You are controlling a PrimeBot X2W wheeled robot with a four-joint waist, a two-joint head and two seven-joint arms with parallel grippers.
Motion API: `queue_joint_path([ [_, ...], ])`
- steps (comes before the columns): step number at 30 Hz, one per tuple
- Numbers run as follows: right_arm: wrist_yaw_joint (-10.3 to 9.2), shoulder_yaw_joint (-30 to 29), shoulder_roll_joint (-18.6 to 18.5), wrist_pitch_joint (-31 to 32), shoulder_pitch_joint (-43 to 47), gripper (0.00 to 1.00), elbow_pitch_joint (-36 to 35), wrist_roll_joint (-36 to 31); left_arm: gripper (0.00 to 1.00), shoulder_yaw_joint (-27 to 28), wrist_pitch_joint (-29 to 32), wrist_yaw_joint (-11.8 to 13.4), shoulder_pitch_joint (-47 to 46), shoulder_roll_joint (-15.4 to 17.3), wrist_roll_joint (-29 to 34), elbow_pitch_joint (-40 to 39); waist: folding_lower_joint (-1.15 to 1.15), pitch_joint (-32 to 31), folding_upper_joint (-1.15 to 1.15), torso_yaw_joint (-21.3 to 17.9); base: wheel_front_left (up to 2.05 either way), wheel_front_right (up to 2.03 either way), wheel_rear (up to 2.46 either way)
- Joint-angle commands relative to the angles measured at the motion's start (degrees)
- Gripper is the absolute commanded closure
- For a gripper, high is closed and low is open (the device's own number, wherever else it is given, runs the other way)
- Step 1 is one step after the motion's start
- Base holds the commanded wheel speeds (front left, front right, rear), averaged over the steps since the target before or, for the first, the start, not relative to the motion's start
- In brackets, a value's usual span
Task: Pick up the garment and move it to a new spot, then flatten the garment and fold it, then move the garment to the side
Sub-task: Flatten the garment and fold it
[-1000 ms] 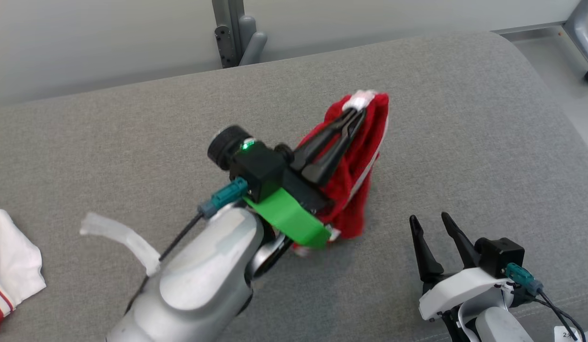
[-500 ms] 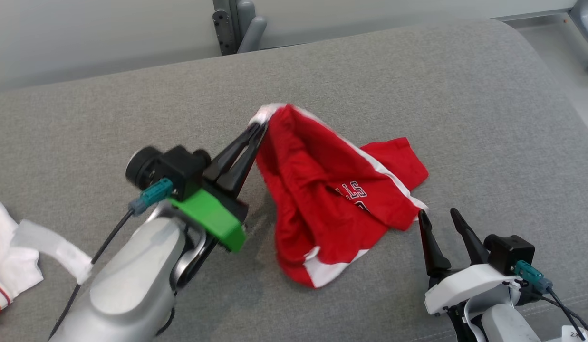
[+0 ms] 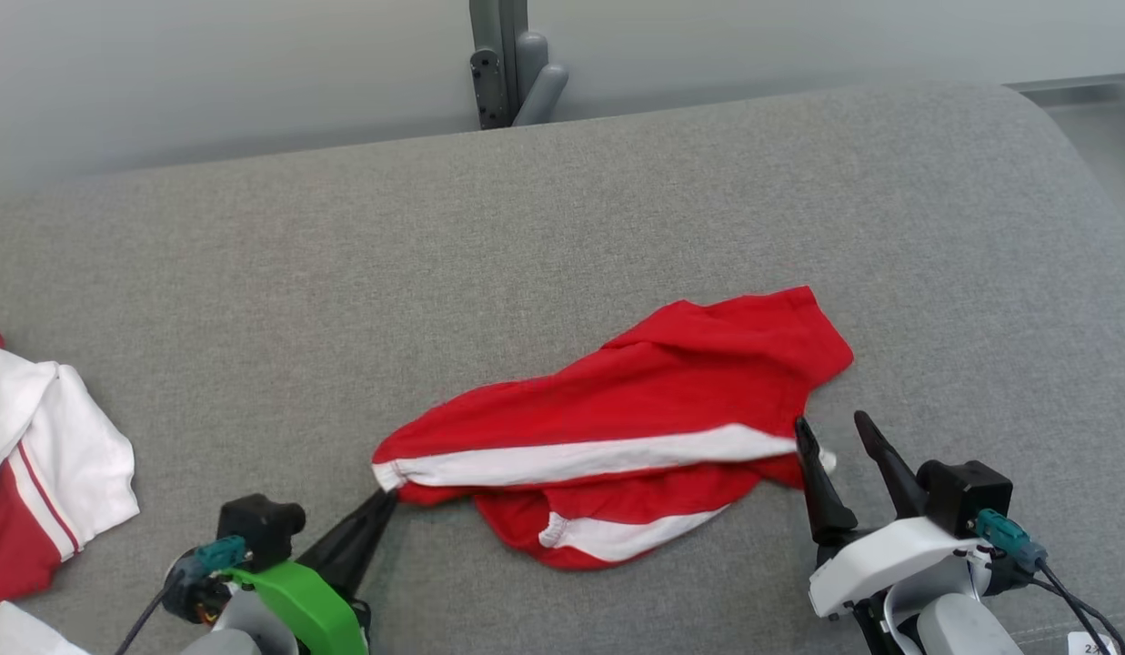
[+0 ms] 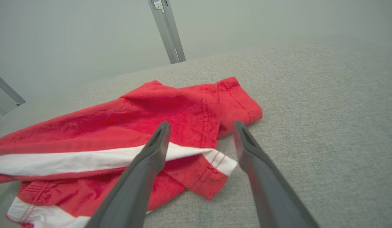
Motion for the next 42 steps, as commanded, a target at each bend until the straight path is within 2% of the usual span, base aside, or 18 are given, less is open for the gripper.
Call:
queue_joint_path([
  [1,-0.06,0.05,-0.20,-0.03,0.90,0.00,0.26,-0.30,1.00,3.27,-0.02,0.15,1.59,-0.54,0.94,1.54,0.00,-2.20,0.00,0.57,0.00,0.00,0.00],
  [7,-0.06,0.59,-0.19,-0.03,2.21,0.00,0.50,-0.20,1.00,13.96,0.00,0.15,5.78,-3.77,6.55,5.43,0.00,-4.72,0.00,-0.24,0.00,0.00,0.00],
  [8,-0.06,0.66,-0.18,-0.03,2.10,0.00,0.43,-0.13,0.98,15.40,-0.01,0.15,6.19,-4.48,7.35,6.10,0.00,-4.90,0.00,-0.50,0.00,0.00,0.00],
  [9,-0.06,0.73,-0.19,-0.03,2.02,0.00,0.37,-0.05,0.71,16.76,0.00,0.15,6.60,-5.09,8.42,6.70,0.00,-5.09,0.00,-0.71,0.00,0.00,0.00],
  [11,-0.06,0.70,-0.19,-0.03,2.06,0.00,0.36,0.01,0.00,19.41,-0.01,0.15,7.66,-6.45,10.24,7.87,0.00,-5.28,0.00,-1.03,0.00,0.00,0.00],
  [19,-0.06,-0.21,-0.20,-0.03,3.05,0.00,-0.87,0.49,0.00,33.43,-0.02,0.96,13.07,-11.91,18.51,7.27,0.00,-6.52,0.00,-1.20,0.00,0.00,0.00],
  [25,-0.06,-0.97,-0.18,-0.03,3.89,0.00,-3.05,-1.04,0.00,45.19,-0.02,1.50,18.15,-16.70,27.00,-0.35,0.00,-7.36,0.00,-0.50,0.00,0.00,0.00],
  [28,-0.06,-1.75,-0.17,-0.03,4.50,0.00,-3.97,-1.96,0.00,51.44,0.00,1.27,21.12,-20.50,32.14,-4.83,0.00,-7.81,0.00,0.28,0.00,0.00,0.00],
  [34,-0.06,-2.34,-0.19,-0.03,5.57,0.00,-4.45,-2.13,0.00,55.54,0.00,0.55,22.90,-23.61,36.54,-7.02,0.00,-8.35,0.00,1.75,0.00,0.00,0.00],
  [42,-0.06,-1.78,-0.19,-0.03,5.59,0.00,-3.59,-1.68,0.00,55.34,0.01,0.06,23.16,-24.63,36.78,-6.71,0.00,-8.21,0.00,2.67,0.00,0.00,0.00],
])
